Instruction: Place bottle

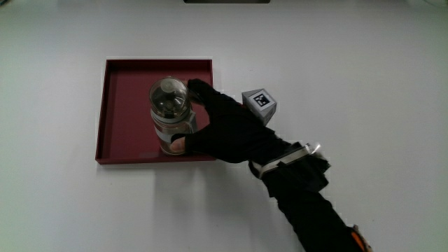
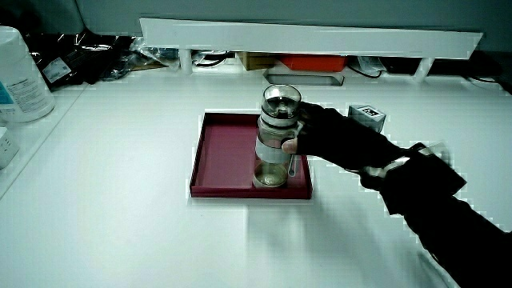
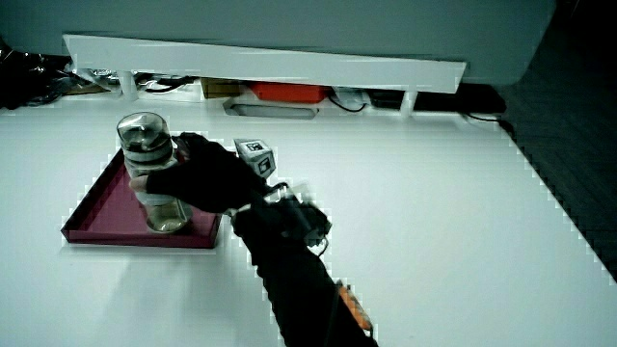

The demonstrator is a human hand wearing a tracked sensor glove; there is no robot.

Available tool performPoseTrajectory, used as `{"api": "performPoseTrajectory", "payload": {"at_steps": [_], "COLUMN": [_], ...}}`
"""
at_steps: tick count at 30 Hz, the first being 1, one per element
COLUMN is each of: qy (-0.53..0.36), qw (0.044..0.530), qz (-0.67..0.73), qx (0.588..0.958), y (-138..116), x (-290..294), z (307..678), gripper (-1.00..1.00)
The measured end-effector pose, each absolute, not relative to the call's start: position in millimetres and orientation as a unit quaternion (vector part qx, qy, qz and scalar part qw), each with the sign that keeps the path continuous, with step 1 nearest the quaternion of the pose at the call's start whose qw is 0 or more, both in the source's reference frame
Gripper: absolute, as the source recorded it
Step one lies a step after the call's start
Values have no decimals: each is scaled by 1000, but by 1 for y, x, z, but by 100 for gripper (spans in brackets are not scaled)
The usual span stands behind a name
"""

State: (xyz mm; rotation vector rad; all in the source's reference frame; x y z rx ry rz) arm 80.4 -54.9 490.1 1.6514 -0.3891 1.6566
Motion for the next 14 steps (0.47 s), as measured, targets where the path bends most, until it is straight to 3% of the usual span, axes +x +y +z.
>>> {"api": "performPoseTrajectory", "payload": {"at_steps": [14], "qy": [-198], "qw": [363], "qz": [620], "qx": [667], "y": [-65], "x": [126], "z": [420], "gripper": [-100]}}
